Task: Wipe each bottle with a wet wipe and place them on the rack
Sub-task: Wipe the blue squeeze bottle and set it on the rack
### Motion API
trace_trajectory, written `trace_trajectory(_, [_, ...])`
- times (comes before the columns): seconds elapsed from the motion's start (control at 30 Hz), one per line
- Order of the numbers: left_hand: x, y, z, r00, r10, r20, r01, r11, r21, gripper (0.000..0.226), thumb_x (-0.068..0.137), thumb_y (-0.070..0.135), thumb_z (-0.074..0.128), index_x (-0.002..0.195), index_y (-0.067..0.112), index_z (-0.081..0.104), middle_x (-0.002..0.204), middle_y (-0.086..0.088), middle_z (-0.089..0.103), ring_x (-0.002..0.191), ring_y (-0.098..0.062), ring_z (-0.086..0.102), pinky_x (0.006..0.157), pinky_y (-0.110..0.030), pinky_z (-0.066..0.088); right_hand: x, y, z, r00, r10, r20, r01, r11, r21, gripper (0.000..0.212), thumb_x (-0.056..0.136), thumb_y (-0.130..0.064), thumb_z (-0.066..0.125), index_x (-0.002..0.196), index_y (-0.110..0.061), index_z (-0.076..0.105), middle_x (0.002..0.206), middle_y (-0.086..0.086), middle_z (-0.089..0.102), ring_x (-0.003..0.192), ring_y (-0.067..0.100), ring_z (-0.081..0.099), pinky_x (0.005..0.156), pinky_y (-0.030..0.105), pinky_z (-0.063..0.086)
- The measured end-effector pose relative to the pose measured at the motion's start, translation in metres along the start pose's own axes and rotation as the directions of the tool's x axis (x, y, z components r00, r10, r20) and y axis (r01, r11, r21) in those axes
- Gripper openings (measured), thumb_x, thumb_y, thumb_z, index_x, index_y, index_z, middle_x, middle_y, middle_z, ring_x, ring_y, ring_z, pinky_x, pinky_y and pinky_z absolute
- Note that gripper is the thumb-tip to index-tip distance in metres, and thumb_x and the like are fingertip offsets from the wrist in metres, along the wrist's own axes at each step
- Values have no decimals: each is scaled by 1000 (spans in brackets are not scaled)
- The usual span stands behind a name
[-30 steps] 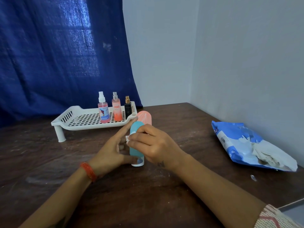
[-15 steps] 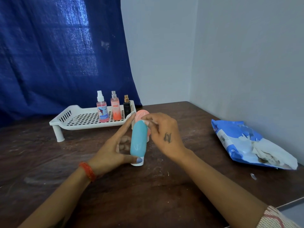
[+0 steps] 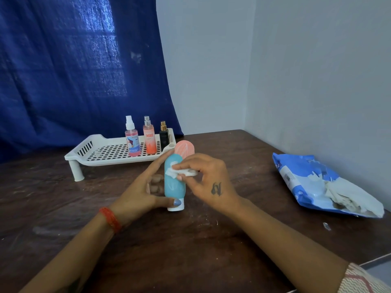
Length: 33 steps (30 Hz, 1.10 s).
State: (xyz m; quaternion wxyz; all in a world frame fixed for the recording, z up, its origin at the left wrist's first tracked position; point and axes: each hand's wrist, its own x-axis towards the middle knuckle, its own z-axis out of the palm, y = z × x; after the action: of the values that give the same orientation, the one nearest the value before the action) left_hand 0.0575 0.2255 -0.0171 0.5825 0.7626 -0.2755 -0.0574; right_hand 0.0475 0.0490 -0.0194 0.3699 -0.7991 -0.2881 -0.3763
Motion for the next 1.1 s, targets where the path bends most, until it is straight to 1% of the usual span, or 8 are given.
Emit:
trace_trajectory(0.13, [1, -2, 0, 1000, -24, 0, 24, 1000, 0, 112, 55, 4, 82, 140, 48, 26, 119, -6, 65, 102, -23, 67, 84, -38, 56, 1, 4, -8, 995, 11, 98, -4, 998, -70, 16, 74, -16, 75, 89, -15, 75, 89, 0, 72, 80, 6, 59, 72, 17, 47])
trace_trajectory(0.27, [1, 0, 1, 1000, -27, 8, 27, 999, 34, 115, 58, 1, 85, 142, 47, 22, 122, -5, 62, 104, -21, 66, 86, -38, 55, 0, 6, -6, 999, 30, 20, -27, 985, -169, 20, 77, -22, 72, 96, -14, 73, 94, 0, 72, 82, 8, 60, 73, 17, 46])
trace_trajectory(0.4, [-1, 2, 3, 1000, -18, -5, 18, 1000, 23, 113, 57, -1, 82, 142, 45, 22, 120, -3, 63, 103, -18, 67, 83, -33, 56, -3, 3, 0, 999, -25, 31, 29, 992, -122, 24, 80, -23, 69, 101, -12, 72, 98, 3, 71, 88, 9, 63, 78, 21, 51])
trace_trajectory(0.5, [-1, 2, 3, 1000, -14, -7, 15, 1000, 16, 112, 61, -9, 79, 143, 44, 23, 118, -5, 66, 103, -21, 67, 85, -37, 56, -3, -1, 1, 989, -97, 109, 109, 988, -109, 17, 77, -15, 72, 94, -11, 74, 93, 4, 70, 86, 8, 62, 78, 15, 48])
trace_trajectory(0.6, [-1, 2, 2, 1000, -14, 2, 14, 1000, 24, 111, 63, -11, 78, 143, 43, 23, 115, -10, 67, 102, -24, 67, 86, -41, 56, -2, -2, -3, 978, -130, 165, 143, 987, -73, 14, 71, -9, 74, 84, -10, 75, 88, 5, 69, 81, 10, 62, 73, 20, 52])
trace_trajectory(0.73, [0, 2, 2, 1000, -20, -1, 20, 999, 51, 111, 62, -7, 80, 143, 46, 24, 118, -10, 65, 102, -24, 67, 86, -42, 55, 0, 4, -8, 989, -108, 101, 115, 991, -68, 14, 69, -6, 74, 83, -9, 76, 85, 6, 67, 75, 11, 61, 68, 20, 54])
trace_trajectory(0.87, [0, 1, 2, 1000, -17, -19, 18, 999, 39, 111, 61, -8, 80, 143, 43, 25, 116, -8, 66, 100, -24, 68, 84, -40, 56, -2, 2, -3, 993, -115, 39, 120, 982, -148, 17, 74, -11, 73, 90, -7, 74, 88, 7, 66, 79, 8, 59, 71, 11, 47])
trace_trajectory(1.1, [-1, 2, 1, 1000, -10, -8, 11, 999, 34, 109, 64, -15, 75, 142, 43, 26, 109, -9, 68, 97, -24, 68, 82, -38, 57, 0, -8, -5, 930, -236, 283, 278, 954, -116, 14, 73, -4, 74, 86, -9, 75, 89, 6, 67, 85, 13, 60, 78, 22, 50])
